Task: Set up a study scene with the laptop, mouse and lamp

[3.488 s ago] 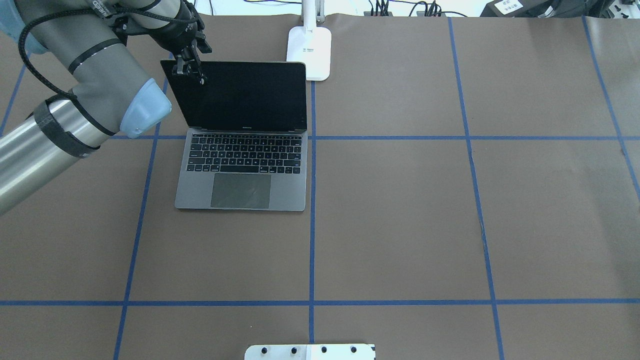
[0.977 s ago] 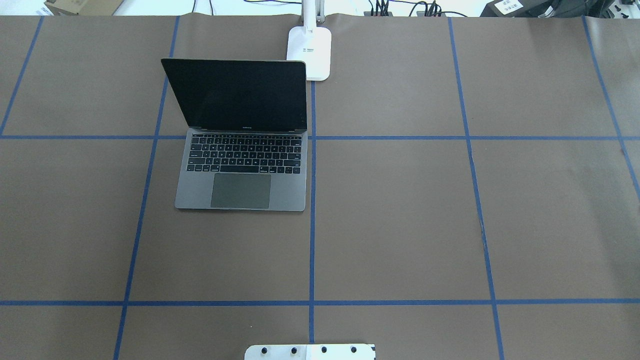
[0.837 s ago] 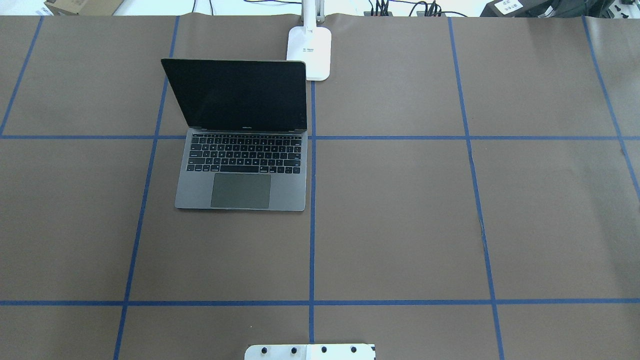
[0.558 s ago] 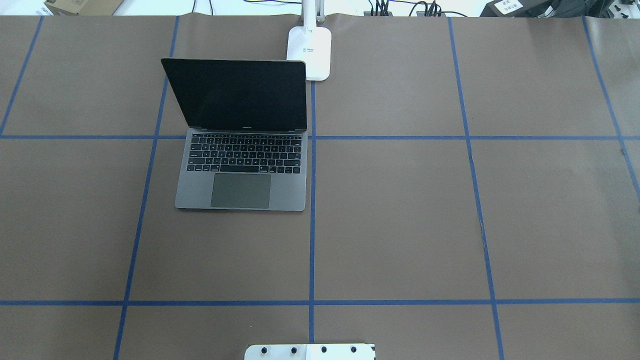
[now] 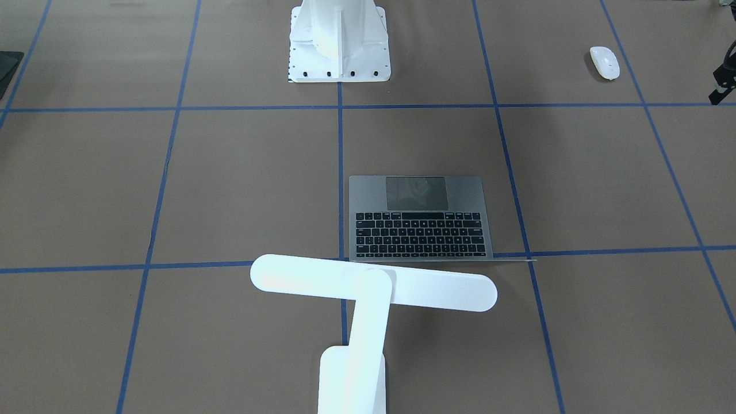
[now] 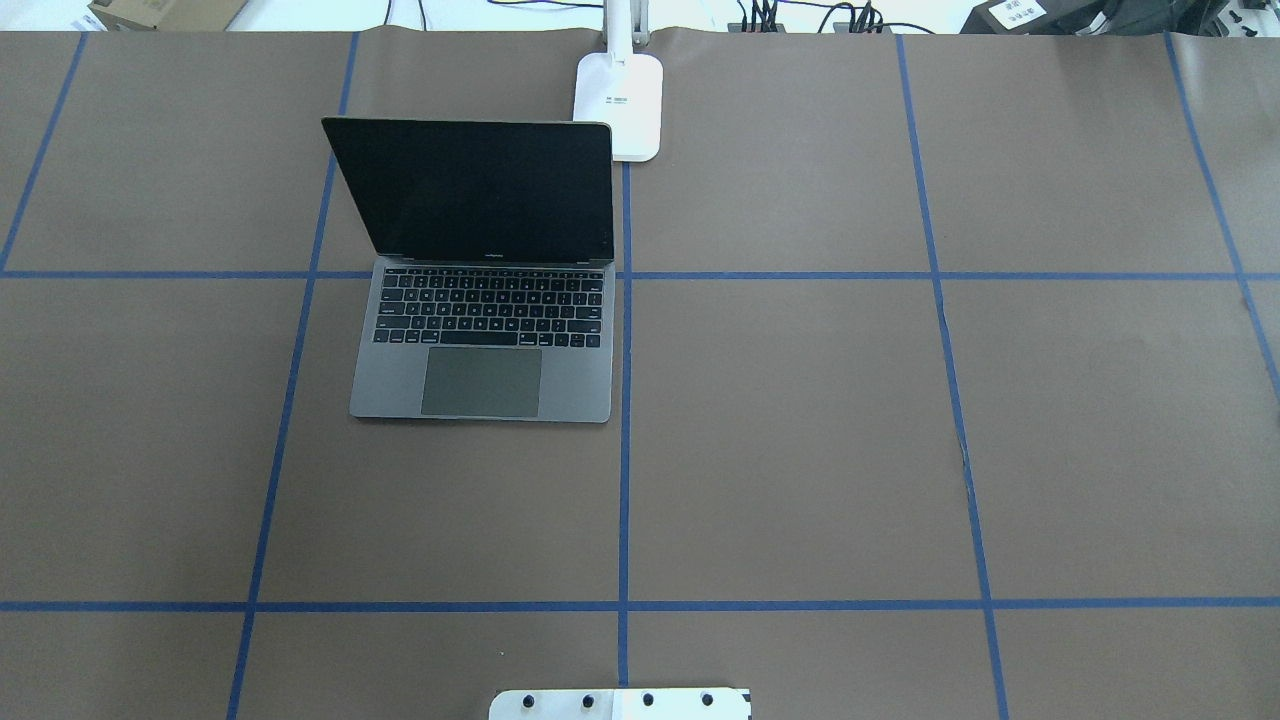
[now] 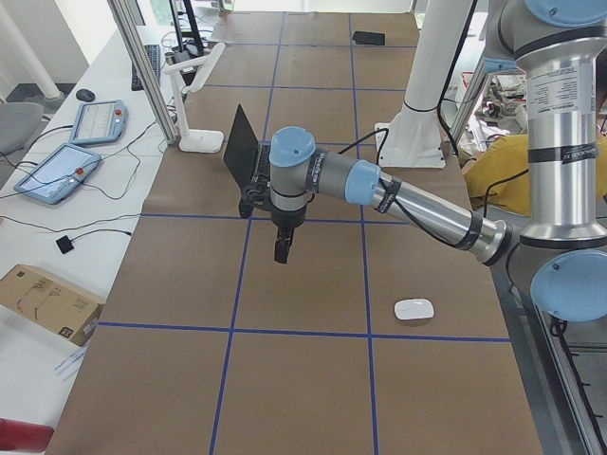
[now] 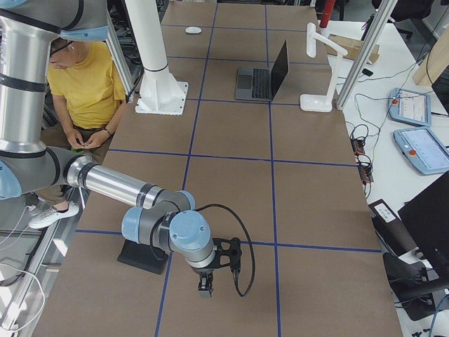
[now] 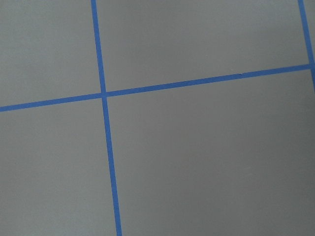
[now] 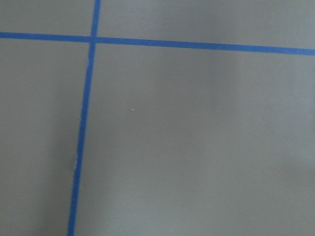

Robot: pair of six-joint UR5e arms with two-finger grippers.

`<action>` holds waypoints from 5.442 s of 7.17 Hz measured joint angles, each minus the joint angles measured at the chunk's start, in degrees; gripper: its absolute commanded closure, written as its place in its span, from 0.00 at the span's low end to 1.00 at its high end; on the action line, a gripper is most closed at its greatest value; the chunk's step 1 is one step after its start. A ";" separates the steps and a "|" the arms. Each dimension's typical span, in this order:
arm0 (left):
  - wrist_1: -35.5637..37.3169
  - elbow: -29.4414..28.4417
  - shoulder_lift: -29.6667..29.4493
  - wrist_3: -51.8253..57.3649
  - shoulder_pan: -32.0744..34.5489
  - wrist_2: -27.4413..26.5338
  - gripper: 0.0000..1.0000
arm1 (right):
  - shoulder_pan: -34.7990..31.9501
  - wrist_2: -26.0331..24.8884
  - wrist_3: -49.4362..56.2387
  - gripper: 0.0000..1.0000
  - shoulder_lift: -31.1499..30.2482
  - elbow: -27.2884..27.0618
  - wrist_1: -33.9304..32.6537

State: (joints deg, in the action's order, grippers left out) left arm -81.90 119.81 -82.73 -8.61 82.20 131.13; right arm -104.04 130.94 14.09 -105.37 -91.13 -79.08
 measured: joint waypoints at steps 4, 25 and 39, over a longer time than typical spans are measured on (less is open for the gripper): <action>-0.43 -0.71 -0.21 0.00 0.62 0.00 0.00 | -0.66 -1.05 -25.72 0.00 -3.14 -1.52 -0.38; -0.71 -0.57 -0.53 0.00 0.83 0.04 0.00 | 7.18 17.28 -81.50 0.14 -3.19 8.64 -25.45; -0.71 -0.63 -0.73 0.00 0.77 0.00 0.00 | 20.98 9.55 -81.23 0.18 -4.13 12.98 -22.43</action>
State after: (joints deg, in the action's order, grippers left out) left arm -82.62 119.18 -83.47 -8.61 82.97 131.13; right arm -83.06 140.49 -67.14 -109.50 -78.15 -101.51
